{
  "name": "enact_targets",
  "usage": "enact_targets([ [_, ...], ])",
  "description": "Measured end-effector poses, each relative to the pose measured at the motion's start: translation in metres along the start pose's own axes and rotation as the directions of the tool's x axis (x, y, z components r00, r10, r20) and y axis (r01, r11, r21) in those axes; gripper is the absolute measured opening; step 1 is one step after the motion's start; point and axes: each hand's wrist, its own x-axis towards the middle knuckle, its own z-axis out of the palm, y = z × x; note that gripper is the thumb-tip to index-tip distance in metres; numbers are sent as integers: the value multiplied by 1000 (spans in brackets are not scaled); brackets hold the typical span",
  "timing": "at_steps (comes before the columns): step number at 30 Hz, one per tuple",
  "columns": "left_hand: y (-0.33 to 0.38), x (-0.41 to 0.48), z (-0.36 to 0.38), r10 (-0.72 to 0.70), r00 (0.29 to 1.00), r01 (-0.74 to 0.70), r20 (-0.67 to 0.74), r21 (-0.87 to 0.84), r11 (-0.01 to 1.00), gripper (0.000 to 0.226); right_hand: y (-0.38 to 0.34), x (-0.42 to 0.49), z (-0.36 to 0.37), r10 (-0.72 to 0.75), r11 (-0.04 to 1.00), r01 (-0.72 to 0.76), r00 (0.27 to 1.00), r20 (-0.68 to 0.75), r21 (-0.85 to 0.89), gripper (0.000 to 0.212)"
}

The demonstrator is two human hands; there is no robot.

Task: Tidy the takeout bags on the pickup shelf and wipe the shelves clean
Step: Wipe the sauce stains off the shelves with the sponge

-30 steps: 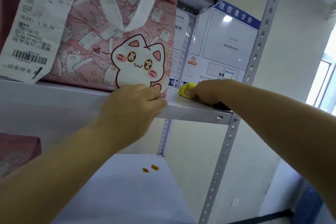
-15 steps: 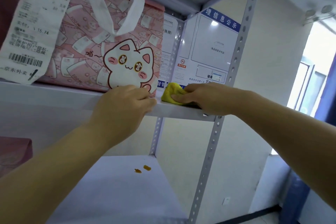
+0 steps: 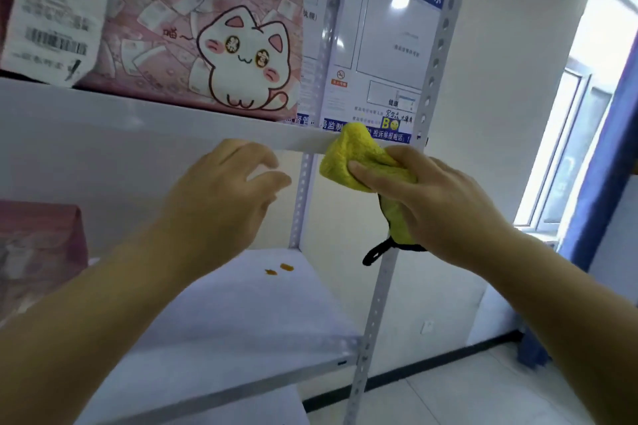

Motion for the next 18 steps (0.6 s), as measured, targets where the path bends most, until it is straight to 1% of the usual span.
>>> enact_targets([
  [2,4,-18,2,-11,999,13,52,-35,999,23,-14,-17,8,-1,997,-4,999,51,82,72],
  [5,5,-50,7,-25,989,36,149,-73,997,23,-36,-36,28,20,977,-65,977,214,205,69],
  [8,5,-84,12,-78,961,105,266,-90,990,23,-57,-46,62,36,969,-139,899,436,207,69],
  [10,5,-105,16,-118,930,156,347,-84,984,24,-71,-49,89,56,966,-175,858,511,188,65],
  [13,4,-132,26,-175,874,227,453,-61,972,25,-93,-46,127,145,950,-273,819,555,154,65],
  [16,1,-150,37,-222,815,293,536,-49,955,24,-113,-39,157,290,924,-375,815,502,76,63],
  [17,-1,-155,41,-236,802,311,549,-47,949,24,-118,-38,166,311,915,-396,816,488,80,63],
  [18,-2,-158,46,-251,789,328,560,-40,944,25,-123,-37,174,301,908,-404,810,503,107,62],
])
